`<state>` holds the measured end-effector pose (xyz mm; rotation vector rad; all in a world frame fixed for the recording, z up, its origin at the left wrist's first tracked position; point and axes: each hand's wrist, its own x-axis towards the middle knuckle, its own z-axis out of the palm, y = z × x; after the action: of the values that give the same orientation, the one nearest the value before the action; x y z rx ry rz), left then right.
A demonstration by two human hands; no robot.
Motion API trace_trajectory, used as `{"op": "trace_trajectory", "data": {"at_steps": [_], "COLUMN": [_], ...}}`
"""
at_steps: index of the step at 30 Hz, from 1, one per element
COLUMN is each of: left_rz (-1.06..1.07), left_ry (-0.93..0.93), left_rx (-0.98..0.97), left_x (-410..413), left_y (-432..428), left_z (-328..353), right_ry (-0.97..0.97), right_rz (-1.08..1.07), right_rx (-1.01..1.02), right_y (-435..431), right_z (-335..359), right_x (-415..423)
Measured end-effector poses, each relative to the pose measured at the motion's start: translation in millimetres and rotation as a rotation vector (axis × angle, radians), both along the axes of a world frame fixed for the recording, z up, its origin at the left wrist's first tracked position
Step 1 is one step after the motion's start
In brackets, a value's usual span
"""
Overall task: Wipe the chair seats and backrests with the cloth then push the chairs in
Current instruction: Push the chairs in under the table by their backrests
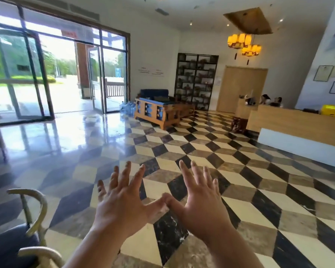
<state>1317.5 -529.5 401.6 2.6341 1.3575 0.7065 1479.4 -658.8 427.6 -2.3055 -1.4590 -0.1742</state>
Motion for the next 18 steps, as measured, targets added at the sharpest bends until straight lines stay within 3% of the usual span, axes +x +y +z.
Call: {"op": "trace_trajectory", "data": {"at_steps": [10, 18], "left_rz": [0.052, 0.262], "left_ry": [-0.035, 0.014], "left_rx": [-0.077, -0.116], "left_x": [85, 84], "left_y": [186, 293], "left_z": [-1, -10], "right_ry": [0.003, 0.070], "right_rz": [0.018, 0.255], "right_rx": [-0.007, -0.022], "right_y": [186, 344], "right_z": [15, -8], "right_x": [91, 112]}}
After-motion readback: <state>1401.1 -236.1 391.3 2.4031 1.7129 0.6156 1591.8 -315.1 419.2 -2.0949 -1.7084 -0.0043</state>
